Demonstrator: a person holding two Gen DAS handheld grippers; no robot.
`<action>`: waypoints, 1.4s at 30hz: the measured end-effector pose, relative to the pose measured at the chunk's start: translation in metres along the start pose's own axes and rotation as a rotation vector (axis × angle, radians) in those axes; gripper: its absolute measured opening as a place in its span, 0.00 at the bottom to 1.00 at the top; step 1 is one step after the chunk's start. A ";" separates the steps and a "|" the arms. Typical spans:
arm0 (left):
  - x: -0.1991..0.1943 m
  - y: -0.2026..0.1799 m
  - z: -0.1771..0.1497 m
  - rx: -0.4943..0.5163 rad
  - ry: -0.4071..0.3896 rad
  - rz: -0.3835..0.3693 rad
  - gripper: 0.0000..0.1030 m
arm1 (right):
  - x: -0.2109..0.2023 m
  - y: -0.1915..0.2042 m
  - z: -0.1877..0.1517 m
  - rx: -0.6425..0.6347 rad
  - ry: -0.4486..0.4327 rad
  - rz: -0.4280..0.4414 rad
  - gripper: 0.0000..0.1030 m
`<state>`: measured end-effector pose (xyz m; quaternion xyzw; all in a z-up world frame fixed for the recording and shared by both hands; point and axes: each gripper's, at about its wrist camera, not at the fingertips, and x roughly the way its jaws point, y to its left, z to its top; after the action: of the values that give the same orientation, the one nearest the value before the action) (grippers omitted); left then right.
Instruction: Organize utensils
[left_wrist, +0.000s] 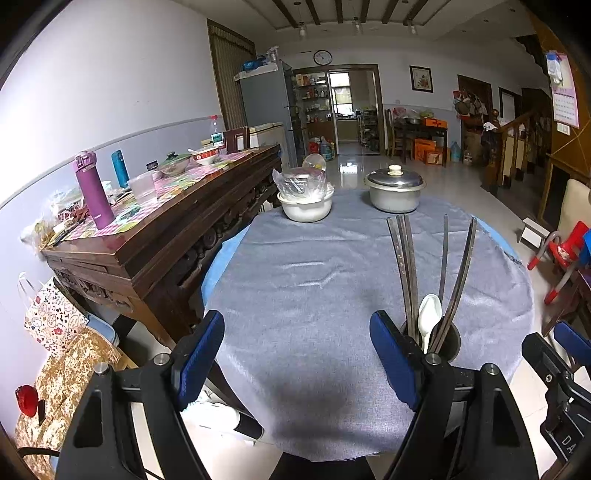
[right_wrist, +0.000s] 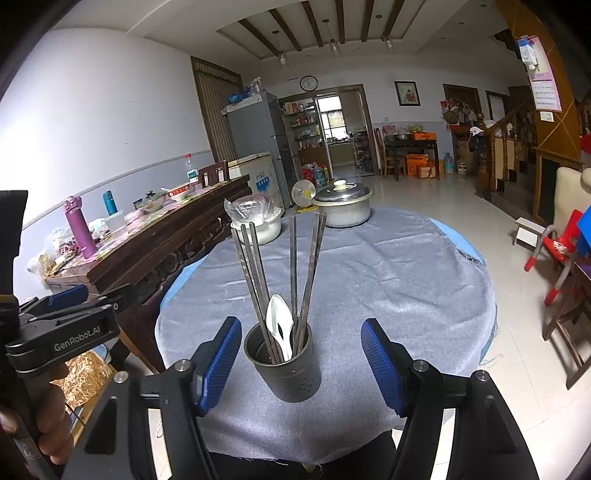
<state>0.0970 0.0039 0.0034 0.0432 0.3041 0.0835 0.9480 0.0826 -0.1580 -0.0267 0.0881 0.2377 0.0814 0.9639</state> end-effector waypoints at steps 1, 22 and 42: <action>0.000 0.001 0.000 -0.002 0.000 0.001 0.79 | 0.000 0.001 0.000 -0.001 0.001 0.001 0.69; -0.001 0.006 -0.001 -0.020 -0.004 0.005 0.79 | -0.001 0.005 0.000 -0.007 -0.005 0.003 0.69; -0.001 0.008 -0.002 -0.025 -0.008 0.007 0.79 | -0.004 0.012 0.004 -0.013 -0.013 -0.002 0.69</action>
<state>0.0936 0.0115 0.0031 0.0328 0.2990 0.0905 0.9494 0.0797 -0.1478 -0.0195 0.0821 0.2311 0.0813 0.9660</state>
